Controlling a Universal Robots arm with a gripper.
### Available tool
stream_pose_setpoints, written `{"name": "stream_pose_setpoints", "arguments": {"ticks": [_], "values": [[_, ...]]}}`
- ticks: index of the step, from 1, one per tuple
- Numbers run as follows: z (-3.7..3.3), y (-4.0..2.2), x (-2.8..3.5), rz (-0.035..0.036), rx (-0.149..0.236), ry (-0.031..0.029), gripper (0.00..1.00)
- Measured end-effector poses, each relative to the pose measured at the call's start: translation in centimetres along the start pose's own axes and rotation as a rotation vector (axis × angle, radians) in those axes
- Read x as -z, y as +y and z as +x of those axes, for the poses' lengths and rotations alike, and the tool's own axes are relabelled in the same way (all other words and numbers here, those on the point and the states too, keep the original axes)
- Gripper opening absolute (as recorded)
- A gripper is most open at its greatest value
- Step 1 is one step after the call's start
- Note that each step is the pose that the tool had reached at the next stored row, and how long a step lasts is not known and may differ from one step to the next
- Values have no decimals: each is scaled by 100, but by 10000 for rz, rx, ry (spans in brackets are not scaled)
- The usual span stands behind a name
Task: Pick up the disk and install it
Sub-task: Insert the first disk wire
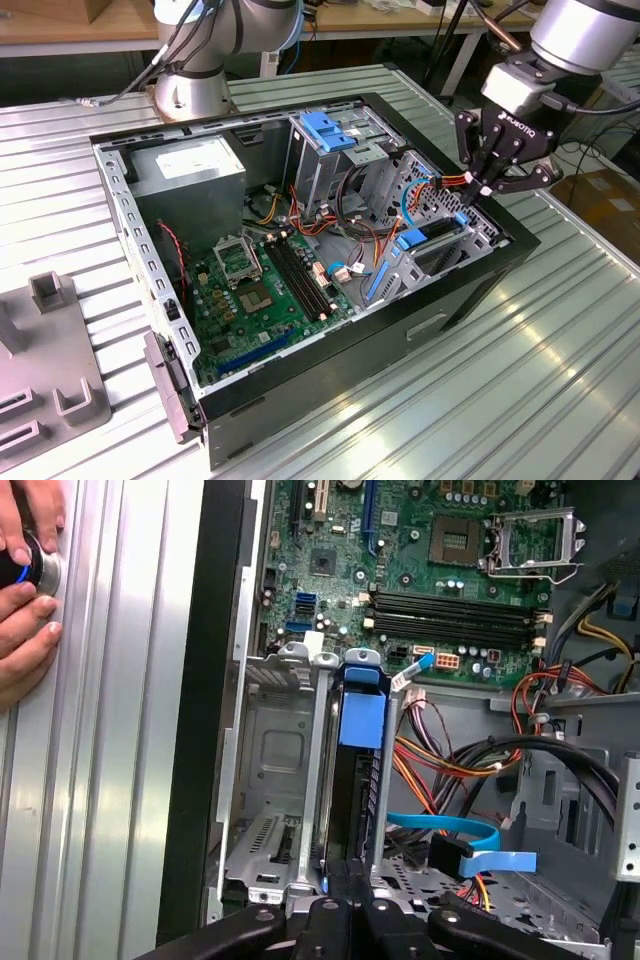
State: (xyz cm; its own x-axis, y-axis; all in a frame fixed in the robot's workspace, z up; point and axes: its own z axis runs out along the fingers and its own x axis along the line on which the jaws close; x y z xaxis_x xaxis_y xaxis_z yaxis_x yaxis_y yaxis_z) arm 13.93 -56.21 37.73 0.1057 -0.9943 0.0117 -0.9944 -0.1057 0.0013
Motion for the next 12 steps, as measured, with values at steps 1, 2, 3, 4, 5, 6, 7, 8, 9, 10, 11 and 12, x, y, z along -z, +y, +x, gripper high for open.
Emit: {"name": "stream_pose_setpoints", "arguments": {"ticks": [1,2,3,4,5,6,7,8,9,10,11,12], "values": [[-7,-1,0,-1,7,3,12],[-8,-3,0,0,11,4,12],[-8,-5,0,0,18,4,12],[-9,-9,0,0,84,5,12],[-9,-12,1,2,206,2,12],[-9,-13,0,4,336,1,12],[-9,-14,-1,7,628,0,12],[-8,-16,-1,9,789,0,12],[-8,-17,-2,11,949,1,12],[-8,-22,-1,13,1164,2,12],[-7,-26,-1,15,1302,2,12],[-7,-27,-2,16,1389,1,12]]}}
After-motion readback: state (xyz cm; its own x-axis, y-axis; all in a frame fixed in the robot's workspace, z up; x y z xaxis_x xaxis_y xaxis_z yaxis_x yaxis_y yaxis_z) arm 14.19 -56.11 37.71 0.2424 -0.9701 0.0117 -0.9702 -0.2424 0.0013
